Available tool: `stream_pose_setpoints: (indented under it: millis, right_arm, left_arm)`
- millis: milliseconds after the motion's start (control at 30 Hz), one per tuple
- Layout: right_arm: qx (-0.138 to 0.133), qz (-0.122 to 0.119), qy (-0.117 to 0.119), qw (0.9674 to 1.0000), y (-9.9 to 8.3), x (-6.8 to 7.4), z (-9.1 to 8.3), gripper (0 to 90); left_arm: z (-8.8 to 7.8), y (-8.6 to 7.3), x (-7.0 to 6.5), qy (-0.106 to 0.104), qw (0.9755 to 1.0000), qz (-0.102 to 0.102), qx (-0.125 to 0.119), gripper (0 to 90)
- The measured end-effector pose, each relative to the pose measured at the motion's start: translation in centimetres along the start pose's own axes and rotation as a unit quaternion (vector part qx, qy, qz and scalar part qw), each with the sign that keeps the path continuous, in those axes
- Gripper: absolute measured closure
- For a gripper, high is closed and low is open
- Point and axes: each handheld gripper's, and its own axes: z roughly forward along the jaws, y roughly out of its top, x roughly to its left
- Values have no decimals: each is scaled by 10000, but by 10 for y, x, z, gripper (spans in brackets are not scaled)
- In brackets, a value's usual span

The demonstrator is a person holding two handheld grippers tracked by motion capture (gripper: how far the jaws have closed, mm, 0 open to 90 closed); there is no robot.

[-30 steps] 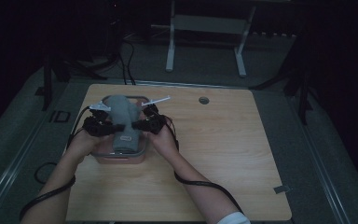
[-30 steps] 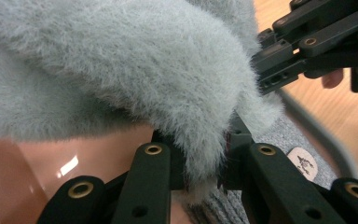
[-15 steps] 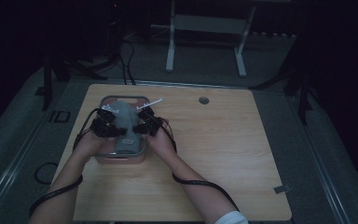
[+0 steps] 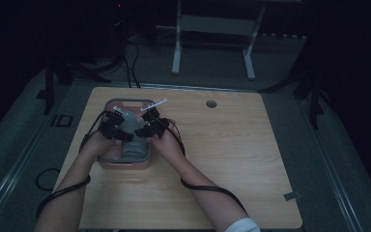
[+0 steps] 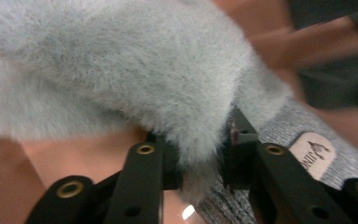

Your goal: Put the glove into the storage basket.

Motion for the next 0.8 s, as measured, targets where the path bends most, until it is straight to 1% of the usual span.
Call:
stream_pose_setpoints:
  millis: [33,67,100,133,167,200,233,267,300,333,367,400,433,467,533,567,600,633,667,700,733,767,800]
  right_arm:
    - [-50,-67,-4,10000,0,1,-3,480]
    - [-85,-95,15,9999,0,1,-6,457]
    - [-127,-115,48,9998,0,1,-8,426]
    - [-156,-132,53,9998,0,1,-11,400]
    - [-138,-127,-28,9998,-1,0,-14,363]
    - [-161,-146,-31,9998,-1,-1,-18,343]
    - [-255,-137,61,9996,-2,-3,-22,334]
    - [-363,-53,142,9992,-3,-6,-26,317]
    - [-446,16,255,9987,-5,-9,-31,275]
    - [-473,15,422,9980,-6,-12,-36,238]
    - [-473,15,422,9980,-6,-12,-36,238]
    - [-513,35,479,9975,-7,-13,-39,227]
    - [-639,18,634,9959,-11,-18,-50,211]
    - [-679,13,671,9954,-13,-19,-54,213]
    - [-760,-34,721,9945,-17,-21,-63,211]
    - [-785,-85,769,9939,-19,-22,-67,193]
    - [-809,-171,808,9933,-21,-23,-69,164]
    - [-847,-274,764,9931,-23,-23,-72,157]
    - [-862,-387,680,9932,-26,-23,-75,156]
    - [-879,-463,661,9929,-28,-23,-78,155]
    - [-919,-488,638,9925,-30,-24,-81,145]
    - [-941,-512,560,9927,-32,-24,-84,145]
    - [-983,-531,546,9922,-35,-25,-87,144]
  left_arm:
    - [0,1,-1,140,9999,-20,28,641]
    - [0,1,-1,289,9996,-34,38,584]
    - [-1,2,-3,451,9990,-19,36,532]
    - [-2,2,-4,651,9979,1,10,456]
    - [-4,1,-5,725,9974,8,-37,399]
    - [-6,1,-5,760,9971,-31,-81,363]
    - [-9,0,-4,795,9967,-47,-159,320]
    - [-11,-2,-4,782,9966,-87,-263,281]
    - [-15,-3,-2,680,9969,-109,-373,266]
    - [-18,-5,-2,632,9969,-123,-449,237]
    - [-18,-5,-2,632,9969,-123,-449,218]
    - [-18,-5,-2,632,9969,-123,-449,218]
    - [-28,-11,-1,676,9942,-225,-800,164]
    - [-31,-13,-1,674,9938,-246,-855,160]
    - [-36,-19,-2,705,9918,-235,-1037,141]
    - [-38,-22,-3,720,9907,-221,-1130,138]
    - [-41,-24,-5,721,9891,-213,-1266,118]
    - [-44,-27,-8,703,9878,-228,-1371,98]
    - [-47,-29,-11,714,9851,-222,-1547,87]
    - [-50,-32,-14,705,9824,-197,-1717,86]
    - [-52,-34,-16,714,9810,-172,-1796,85]
    - [-54,-36,-19,727,9791,-164,-1892,82]
    - [-56,-39,-22,733,9781,-139,-1941,82]
